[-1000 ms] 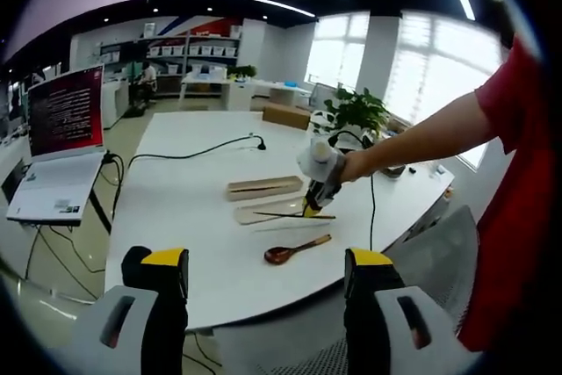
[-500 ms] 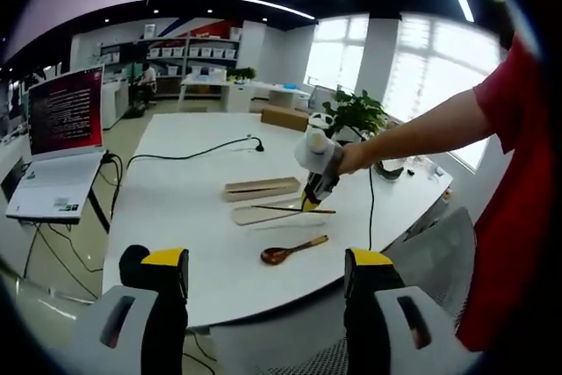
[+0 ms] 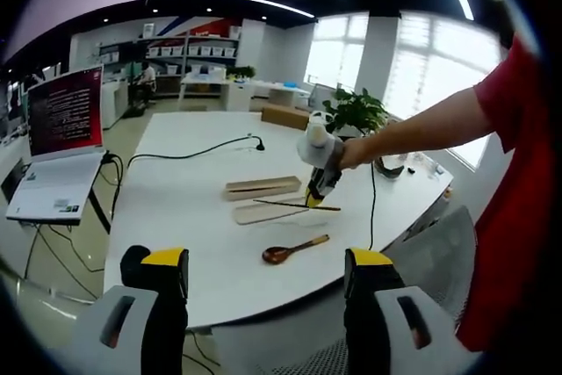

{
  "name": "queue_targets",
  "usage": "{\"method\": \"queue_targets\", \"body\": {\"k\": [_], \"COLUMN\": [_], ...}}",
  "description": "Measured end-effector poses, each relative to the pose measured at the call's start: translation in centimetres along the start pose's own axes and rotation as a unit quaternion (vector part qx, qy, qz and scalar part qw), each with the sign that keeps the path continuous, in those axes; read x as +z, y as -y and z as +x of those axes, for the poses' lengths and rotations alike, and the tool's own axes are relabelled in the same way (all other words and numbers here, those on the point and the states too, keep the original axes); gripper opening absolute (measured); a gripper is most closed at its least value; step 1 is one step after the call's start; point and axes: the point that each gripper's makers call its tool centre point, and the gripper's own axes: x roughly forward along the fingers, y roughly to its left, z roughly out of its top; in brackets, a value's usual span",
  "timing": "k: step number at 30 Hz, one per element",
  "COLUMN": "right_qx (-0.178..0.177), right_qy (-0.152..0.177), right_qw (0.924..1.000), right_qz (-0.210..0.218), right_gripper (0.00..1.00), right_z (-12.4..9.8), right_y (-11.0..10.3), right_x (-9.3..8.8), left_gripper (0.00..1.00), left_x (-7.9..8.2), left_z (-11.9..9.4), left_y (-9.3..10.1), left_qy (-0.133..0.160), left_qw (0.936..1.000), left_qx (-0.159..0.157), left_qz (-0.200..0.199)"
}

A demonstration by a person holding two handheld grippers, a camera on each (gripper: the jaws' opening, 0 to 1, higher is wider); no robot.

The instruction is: Arrange the utensils inside the cutlery case until each visible utensil rests in its matching compartment.

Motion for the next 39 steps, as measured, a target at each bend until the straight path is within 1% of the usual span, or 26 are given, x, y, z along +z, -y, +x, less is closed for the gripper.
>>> {"method": "queue_targets", "body": {"k": [5,6,8,12,18,19,23,26,35,38,39], "right_qx": [0.001,0.006,0.009,0.006,0.006,0.005,0.001,-0.006,-0.009,-0.010,-0.013], "right_qy": [-0.007,0.002,0.002,-0.003,-0.001,-0.002,-0.006,-0.009,-0.006,-0.014,-0.016], "right_qw": [0.9999,0.9998,0.9999,0.9995,0.9993,0.9991,0.9984,0.9980,0.9979,0.9972,0.9972], "right_qz": [-0.009,-0.016,-0.013,-0.030,-0.038,-0.043,-0.056,-0.062,-0.063,-0.072,-0.072], "right_gripper": [0.00,0.00,0.00,0.00,0.00,0.00,0.00,0.00,0.00,0.00,0.00], "right_z": [-1.5,-1.8,-2.5,-3.3,-5.1,-5.5,-6.8,-7.6,-8.7,-9.1,-9.3], "right_y": [1.1,1.1,1.4,2.5,4.0,4.2,5.0,5.9,6.9,7.4,7.9], "right_x": [-0.5,-0.2,-0.3,-0.3,0.8,1.1,1.7,2.0,3.1,3.2,3.4], "left_gripper": [0.74,0.74,0.74,0.74,0.74,0.74,0.74,0.74,0.74,0.74,0.74], "left_x": [-0.2,-0.2,-0.2,-0.1,0.1,0.3,0.7,0.6,0.1,-0.3,-0.3], "left_z": [0.0,0.0,0.1,0.2,0.5,0.5,0.6,0.7,0.7,0.7,0.7], "left_y": [-0.1,-0.1,-0.1,0.0,0.0,-0.1,0.0,0.1,-0.1,-0.2,-0.2], "left_qy": [-0.001,-0.001,0.000,0.001,-0.002,-0.003,0.001,-0.002,-0.005,-0.010,-0.013], "left_qw": [1.0000,1.0000,1.0000,1.0000,1.0000,1.0000,0.9999,0.9999,1.0000,0.9999,0.9999], "left_qx": [0.000,0.000,0.000,-0.002,-0.007,-0.006,-0.008,-0.010,-0.008,-0.007,-0.007], "left_qz": [-0.002,-0.003,-0.005,-0.005,0.001,0.007,0.006,0.009,0.004,0.003,0.004]}}
